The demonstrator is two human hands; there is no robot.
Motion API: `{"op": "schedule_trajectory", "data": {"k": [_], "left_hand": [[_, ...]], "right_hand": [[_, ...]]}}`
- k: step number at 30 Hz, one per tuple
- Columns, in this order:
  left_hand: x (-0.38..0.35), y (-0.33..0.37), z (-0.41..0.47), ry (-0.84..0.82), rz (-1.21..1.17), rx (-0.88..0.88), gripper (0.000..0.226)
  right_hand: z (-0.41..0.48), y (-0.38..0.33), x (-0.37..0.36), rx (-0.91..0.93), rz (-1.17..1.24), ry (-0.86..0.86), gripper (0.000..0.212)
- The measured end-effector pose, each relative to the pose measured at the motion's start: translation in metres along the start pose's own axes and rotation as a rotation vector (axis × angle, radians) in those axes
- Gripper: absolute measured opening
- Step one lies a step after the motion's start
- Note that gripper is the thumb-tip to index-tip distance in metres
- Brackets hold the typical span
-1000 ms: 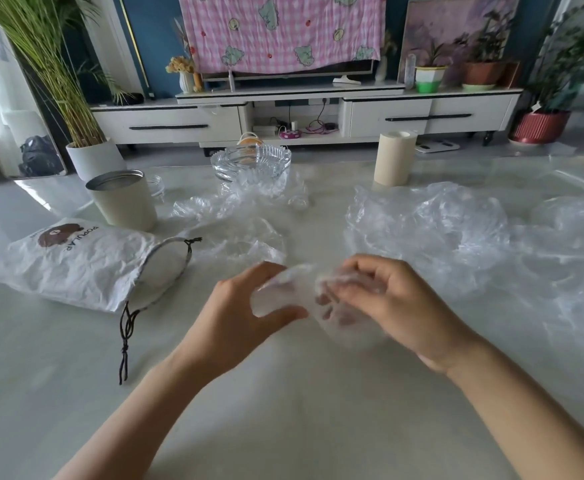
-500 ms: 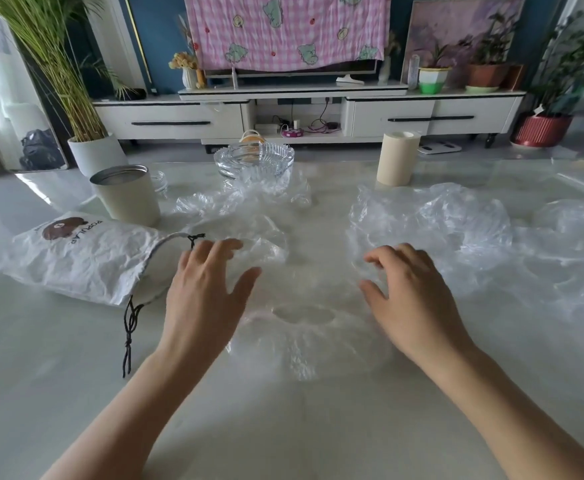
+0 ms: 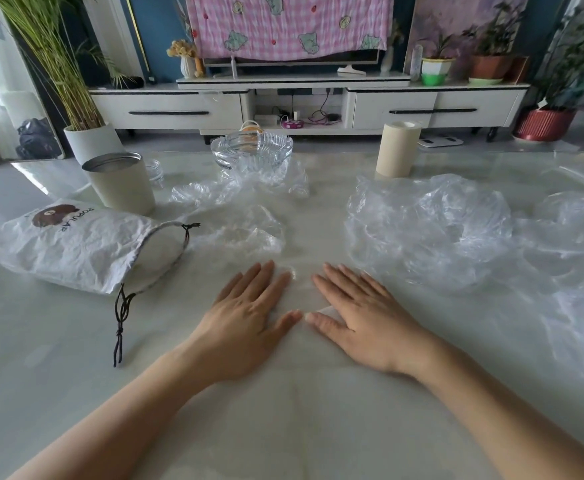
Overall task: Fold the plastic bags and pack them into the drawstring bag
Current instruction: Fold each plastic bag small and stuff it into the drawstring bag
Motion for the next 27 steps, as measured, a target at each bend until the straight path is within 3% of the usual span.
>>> {"op": "schedule_trajectory", "data": {"k": [2, 4, 7, 10, 13, 15, 18, 20, 22, 24, 27], "left_hand": [[0.004, 0.001, 0.0, 0.036, -0.045, -0.027, 0.118], [0.018, 0.005, 0.0, 0.127, -0.236, -0.087, 0.098], [0.054, 0.012, -0.008, 0.38, -0.431, -0.22, 0.043], [0.056, 0.012, -0.008, 0.347, -0.54, -0.151, 0.013], [0.047, 0.005, -0.004, 0.208, -0.634, -0.074, 0.021], [0.045, -0.001, -0.004, 0.139, -0.697, -0.053, 0.04], [0.036, -0.004, -0.004, -0.01, -0.701, 0.002, 0.051], [0.036, -0.006, -0.004, 0.009, -0.624, -0.015, 0.041], [0.045, -0.011, -0.002, 0.12, -0.593, -0.016, 0.022], [0.048, -0.022, 0.0, 0.18, -0.638, 0.035, 0.029], [0.047, -0.03, 0.0, 0.197, -0.713, 0.107, 0.033]], "right_hand": [[-0.004, 0.004, 0.02, -0.013, 0.297, 0.084, 0.076], [-0.014, 0.004, 0.036, 0.017, 0.549, 0.095, 0.064], [-0.024, -0.018, 0.03, 0.148, 0.418, -0.052, 0.047], [-0.019, -0.025, 0.026, 0.163, 0.243, 0.058, 0.013], [-0.012, -0.017, 0.033, 0.12, 0.298, 0.181, 0.005], [-0.009, 0.001, 0.035, 0.016, 0.51, 0.194, 0.01], [-0.005, 0.022, 0.035, -0.127, 0.746, 0.23, 0.014], [-0.005, 0.026, 0.036, -0.14, 0.876, 0.193, 0.017], [-0.008, 0.016, 0.031, -0.048, 0.973, 0.033, 0.037], [-0.012, 0.011, 0.026, 0.019, 0.859, -0.069, 0.047], [-0.007, 0.021, 0.033, -0.019, 0.723, 0.115, 0.016]]}}
Point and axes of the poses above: each hand's wrist, its own z-axis towards the middle knuckle, its own x-axis out of the back of the hand, y = z × x, the point moved 10 cm from there along z, towards the middle knuckle, and after that the axes turned 14 degrees about -z, right-handed, at the moved point
